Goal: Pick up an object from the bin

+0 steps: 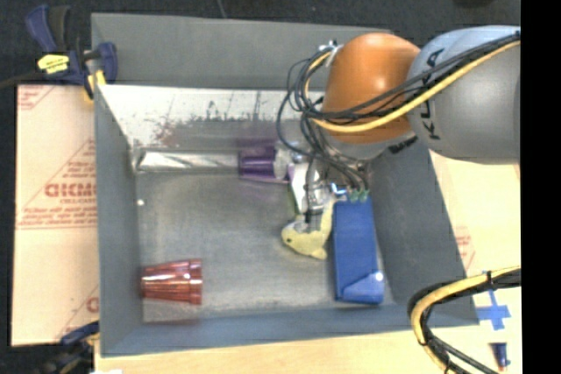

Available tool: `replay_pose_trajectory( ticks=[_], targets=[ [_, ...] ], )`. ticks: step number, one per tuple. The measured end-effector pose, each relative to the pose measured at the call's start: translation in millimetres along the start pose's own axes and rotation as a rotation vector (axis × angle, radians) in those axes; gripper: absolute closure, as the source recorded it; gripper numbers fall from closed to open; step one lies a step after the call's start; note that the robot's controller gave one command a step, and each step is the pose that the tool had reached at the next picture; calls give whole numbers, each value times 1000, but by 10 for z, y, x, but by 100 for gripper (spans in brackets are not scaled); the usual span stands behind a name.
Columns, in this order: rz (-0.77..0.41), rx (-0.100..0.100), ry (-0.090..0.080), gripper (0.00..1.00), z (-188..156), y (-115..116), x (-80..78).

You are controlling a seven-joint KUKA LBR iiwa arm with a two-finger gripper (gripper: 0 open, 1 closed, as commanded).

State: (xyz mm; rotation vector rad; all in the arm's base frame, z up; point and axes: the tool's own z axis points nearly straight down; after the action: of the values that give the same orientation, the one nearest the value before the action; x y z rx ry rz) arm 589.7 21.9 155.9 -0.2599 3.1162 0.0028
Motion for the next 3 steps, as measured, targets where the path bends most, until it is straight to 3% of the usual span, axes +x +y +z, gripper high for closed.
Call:
replay_pose_trajectory(
  ticks=[1, 2, 3],
  targets=[
    [92, -5, -1, 0, -434, 77, -137],
    [3, -1, -9, 0, -52, -375, 228],
    [-88, -3, -18, 0, 282, -520, 369]
  ],
)
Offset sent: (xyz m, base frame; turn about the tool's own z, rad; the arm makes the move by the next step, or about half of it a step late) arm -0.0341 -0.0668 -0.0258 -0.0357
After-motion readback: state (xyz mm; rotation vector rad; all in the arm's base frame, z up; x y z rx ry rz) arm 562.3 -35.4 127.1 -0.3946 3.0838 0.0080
